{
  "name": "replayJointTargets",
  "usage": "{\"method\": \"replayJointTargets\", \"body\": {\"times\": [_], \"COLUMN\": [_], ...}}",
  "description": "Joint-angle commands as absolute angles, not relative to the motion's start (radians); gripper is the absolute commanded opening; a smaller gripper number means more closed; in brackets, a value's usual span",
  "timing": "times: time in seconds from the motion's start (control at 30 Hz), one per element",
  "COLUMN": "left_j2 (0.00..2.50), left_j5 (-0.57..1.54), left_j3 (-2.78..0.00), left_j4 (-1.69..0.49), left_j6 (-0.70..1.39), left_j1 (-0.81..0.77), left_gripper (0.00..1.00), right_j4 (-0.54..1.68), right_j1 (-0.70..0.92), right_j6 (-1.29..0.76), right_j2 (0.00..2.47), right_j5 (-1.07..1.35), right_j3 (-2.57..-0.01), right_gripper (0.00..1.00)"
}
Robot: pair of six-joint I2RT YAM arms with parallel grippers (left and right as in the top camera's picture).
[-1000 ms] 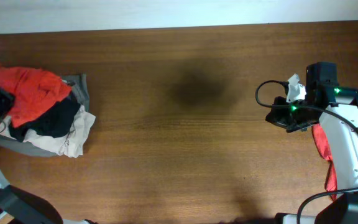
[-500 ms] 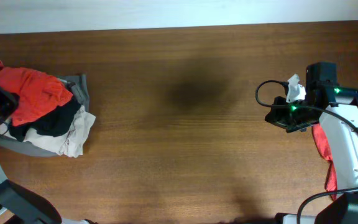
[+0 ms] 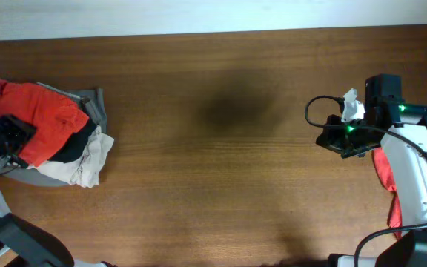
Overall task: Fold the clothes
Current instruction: 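Lower the orange bundle onto the left clothes pile and release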
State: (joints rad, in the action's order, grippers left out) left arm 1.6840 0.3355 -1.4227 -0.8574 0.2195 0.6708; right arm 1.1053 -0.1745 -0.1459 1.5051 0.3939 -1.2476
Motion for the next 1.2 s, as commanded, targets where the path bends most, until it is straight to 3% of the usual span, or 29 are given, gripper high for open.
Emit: {"method": "replayJointTargets", "body": {"times": [0.0,0.17,0.3,0.8,0.9,0.97,1.0,1.03,1.07,1.1,1.17], "left_j2": [1.657,1.6,1.595,1.607,1.608,1.608,1.608,1.608,1.608,1.608,1.608], "left_j5": [0.39,0.384,0.366,0.084,0.119,0.184,0.235,0.355,0.428,0.496,0.632], "left_j3": [-1.413,-1.413,-1.41,-1.31,-1.295,-1.295,-1.295,-1.295,-1.295,-1.295,-1.295], "left_j4": [-0.864,-0.876,-0.892,-0.976,-0.924,-0.904,-0.895,-0.875,-0.863,-0.847,-0.815], "left_j6": [0.234,0.231,0.231,0.334,0.336,0.336,0.331,0.316,0.316,0.316,0.317], "left_j1": [0.661,0.643,0.612,0.585,0.58,0.573,0.57,0.569,0.568,0.568,0.568], "left_gripper": [0.57,0.59,0.68,0.72,0.72,0.55,0.4,0.17,0.08,0.02,0.01], "right_j4": [1.108,1.1,1.093,1.093,1.093,1.093,1.093,1.093,1.093,1.093,1.093], "right_j1": [-0.177,-0.177,-0.177,-0.177,-0.177,-0.177,-0.177,-0.177,-0.177,-0.177,-0.177], "right_j6": [-0.146,-0.146,-0.146,-0.134,-0.119,-0.119,-0.119,-0.119,-0.119,-0.119,-0.119], "right_j2": [1.494,1.494,1.494,1.494,1.494,1.494,1.494,1.494,1.494,1.494,1.494], "right_j5": [0.407,0.407,0.407,0.407,0.407,0.407,0.407,0.407,0.407,0.407,0.407], "right_j3": [-1.262,-1.262,-1.262,-1.262,-1.262,-1.262,-1.262,-1.262,-1.262,-1.262,-1.262], "right_gripper": [0.09,0.09,0.09,0.09,0.09,0.09,0.09,0.09,0.09,0.09,0.09]}}
